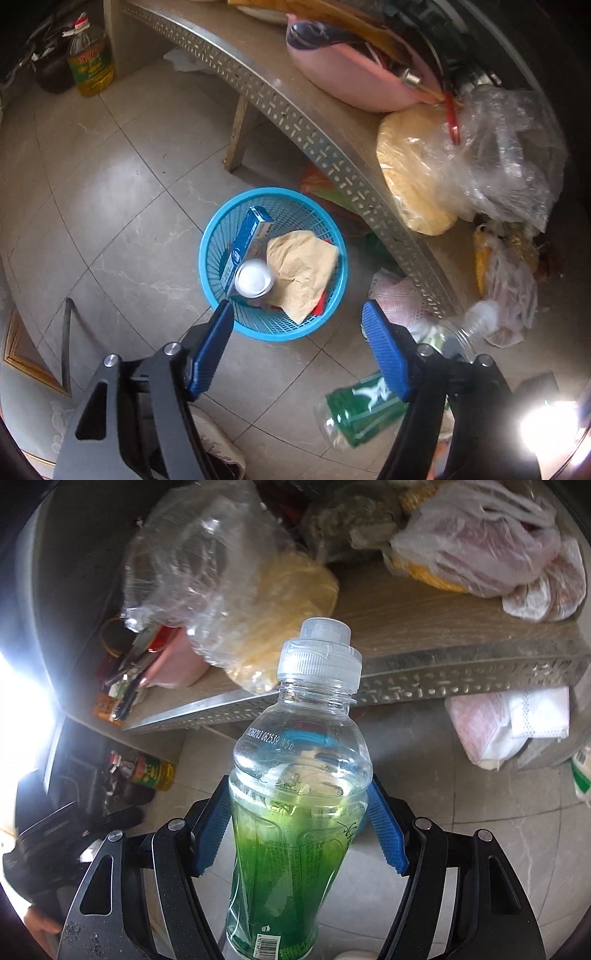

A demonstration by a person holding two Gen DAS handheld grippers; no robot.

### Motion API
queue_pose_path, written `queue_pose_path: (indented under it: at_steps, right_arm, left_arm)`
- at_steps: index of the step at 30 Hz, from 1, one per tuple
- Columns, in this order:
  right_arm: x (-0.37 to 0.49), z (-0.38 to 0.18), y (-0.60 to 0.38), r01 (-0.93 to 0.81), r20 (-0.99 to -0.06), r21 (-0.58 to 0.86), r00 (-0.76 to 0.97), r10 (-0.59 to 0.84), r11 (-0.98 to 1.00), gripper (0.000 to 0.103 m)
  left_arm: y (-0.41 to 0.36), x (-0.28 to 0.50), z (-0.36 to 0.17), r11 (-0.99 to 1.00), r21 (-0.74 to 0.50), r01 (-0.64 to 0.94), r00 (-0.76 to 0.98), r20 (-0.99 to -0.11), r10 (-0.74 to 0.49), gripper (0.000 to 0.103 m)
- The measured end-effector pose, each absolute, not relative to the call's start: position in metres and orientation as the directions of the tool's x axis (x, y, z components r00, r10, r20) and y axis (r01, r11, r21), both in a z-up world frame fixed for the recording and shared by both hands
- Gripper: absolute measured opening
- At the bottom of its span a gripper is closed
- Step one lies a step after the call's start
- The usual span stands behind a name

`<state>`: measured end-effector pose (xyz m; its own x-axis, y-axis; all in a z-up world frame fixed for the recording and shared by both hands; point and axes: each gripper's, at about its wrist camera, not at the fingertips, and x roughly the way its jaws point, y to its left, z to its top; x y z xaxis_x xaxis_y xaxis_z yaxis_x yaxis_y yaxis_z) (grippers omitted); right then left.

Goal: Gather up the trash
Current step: 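Carry the red can over the blue wastebasket and open the left tool, then hold the green bottle over the wastebasket and open the right tool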

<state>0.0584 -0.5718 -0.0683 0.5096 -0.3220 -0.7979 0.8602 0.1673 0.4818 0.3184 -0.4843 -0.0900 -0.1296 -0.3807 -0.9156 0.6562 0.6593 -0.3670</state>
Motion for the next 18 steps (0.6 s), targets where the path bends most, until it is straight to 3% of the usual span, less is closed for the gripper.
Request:
queue_pose_path:
  at_steps: [11, 18]
  right_arm:
    - [0.071, -0.109, -0.586, 0.810, -0.768, 0.587, 0.557, -0.317, 0.001, 0.066]
    - [0.111, -0.144, -0.586, 0.766, -0.729, 0.638, 0.568, -0.383, -0.078, 0.069]
  left_arm:
    - [-0.401, 0.321, -0.013, 0.618, -0.351, 0.704, -0.051, -0.892, -0.449, 0.070]
    - [-0.314, 0.304, 0.052, 0.599, -0.272, 0.754, 0.094, -0.856, -0.508, 0.073]
